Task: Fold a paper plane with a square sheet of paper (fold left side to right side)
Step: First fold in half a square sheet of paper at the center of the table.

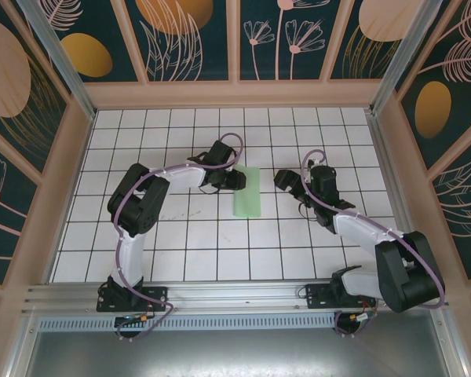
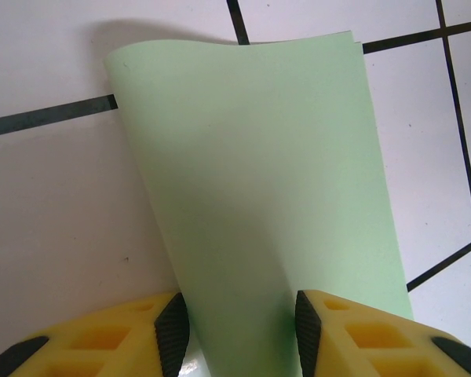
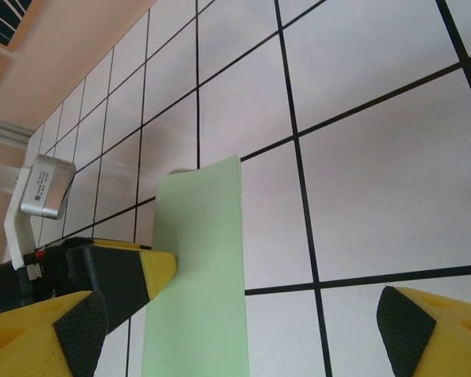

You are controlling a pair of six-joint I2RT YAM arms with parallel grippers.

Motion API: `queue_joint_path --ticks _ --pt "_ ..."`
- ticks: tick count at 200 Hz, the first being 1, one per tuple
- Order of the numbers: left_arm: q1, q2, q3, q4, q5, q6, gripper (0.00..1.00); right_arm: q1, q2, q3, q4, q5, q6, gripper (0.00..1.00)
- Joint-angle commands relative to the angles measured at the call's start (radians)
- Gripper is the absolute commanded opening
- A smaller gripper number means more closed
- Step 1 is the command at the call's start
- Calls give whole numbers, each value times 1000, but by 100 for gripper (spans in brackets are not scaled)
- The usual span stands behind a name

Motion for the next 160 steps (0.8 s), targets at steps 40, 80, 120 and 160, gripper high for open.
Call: queue_joint_path --ticks 40,80,120,160 --pt "-18 99 -10 -9 -43 40 46 -8 -21 -19 21 -17 3 92" --pt "-18 99 -11 -18 -49 59 46 -8 -22 -20 22 -16 3 92" --pt "-18 97 -9 -24 -58 64 46 -8 -22 -22 24 -18 5 92" --pt "-20 98 -7 -23 -57 64 46 -7 -20 -24 26 -24 6 92"
